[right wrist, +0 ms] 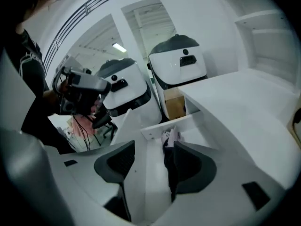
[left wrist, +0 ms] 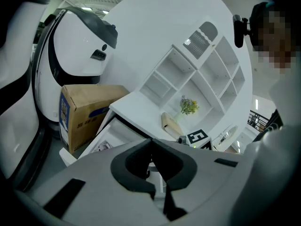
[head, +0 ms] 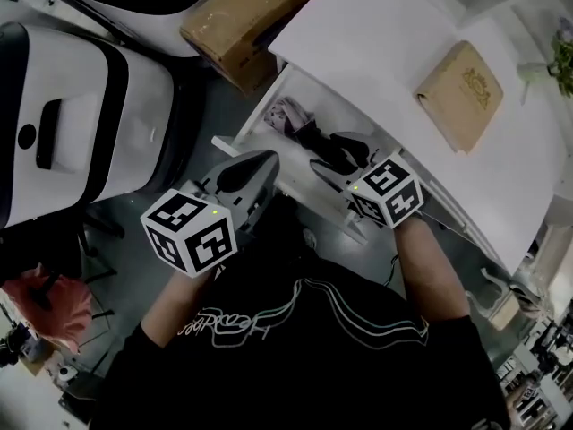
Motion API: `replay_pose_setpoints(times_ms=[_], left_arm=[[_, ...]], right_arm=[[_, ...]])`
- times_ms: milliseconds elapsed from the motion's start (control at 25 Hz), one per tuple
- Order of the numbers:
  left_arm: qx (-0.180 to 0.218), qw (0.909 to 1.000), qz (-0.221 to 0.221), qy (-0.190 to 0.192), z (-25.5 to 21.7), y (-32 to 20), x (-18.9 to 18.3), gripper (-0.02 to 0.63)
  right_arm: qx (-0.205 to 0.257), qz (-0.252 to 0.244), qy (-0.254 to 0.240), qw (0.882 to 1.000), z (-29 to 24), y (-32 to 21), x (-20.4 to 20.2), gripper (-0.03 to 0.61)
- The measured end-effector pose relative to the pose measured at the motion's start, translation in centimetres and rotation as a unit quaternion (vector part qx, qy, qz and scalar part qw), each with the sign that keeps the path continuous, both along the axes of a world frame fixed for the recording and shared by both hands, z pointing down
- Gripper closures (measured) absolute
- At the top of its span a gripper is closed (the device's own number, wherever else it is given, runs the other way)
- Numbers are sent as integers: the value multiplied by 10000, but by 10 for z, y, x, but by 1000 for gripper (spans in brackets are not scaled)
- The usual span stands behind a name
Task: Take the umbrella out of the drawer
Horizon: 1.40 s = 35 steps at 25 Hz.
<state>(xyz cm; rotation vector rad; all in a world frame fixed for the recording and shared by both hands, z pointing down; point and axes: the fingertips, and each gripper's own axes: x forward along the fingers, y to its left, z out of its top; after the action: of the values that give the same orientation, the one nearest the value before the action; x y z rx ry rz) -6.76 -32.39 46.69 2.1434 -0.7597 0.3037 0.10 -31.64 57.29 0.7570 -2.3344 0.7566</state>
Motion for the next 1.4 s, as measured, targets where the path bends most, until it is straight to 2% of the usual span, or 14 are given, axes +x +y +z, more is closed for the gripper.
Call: replay_pose_setpoints(times_ms=[200,520,920,1080,1400], left_arm=[[-231,9997,-66,21,24,-9,-5,594],[-366,9992,-176,22,43,-28,-11,594],[-491,9987,-145,-35,54,-31,-9,594],[-552,9983,-191,-13,58,-31,-10,594],[-595,9975,-370,43,61,-31,-21,594]], right_arm=[[-192,-558,784,9952,60,-2,-4,336],[-354,-922,1763,9794,136,-14,3,334],[-542,-1150,2275,9654,183,-21,3,334],[-492,-1234,2537,9581,192,-21,-1,335],[-612,-1298,2674,9528,191,-25,-3,334]])
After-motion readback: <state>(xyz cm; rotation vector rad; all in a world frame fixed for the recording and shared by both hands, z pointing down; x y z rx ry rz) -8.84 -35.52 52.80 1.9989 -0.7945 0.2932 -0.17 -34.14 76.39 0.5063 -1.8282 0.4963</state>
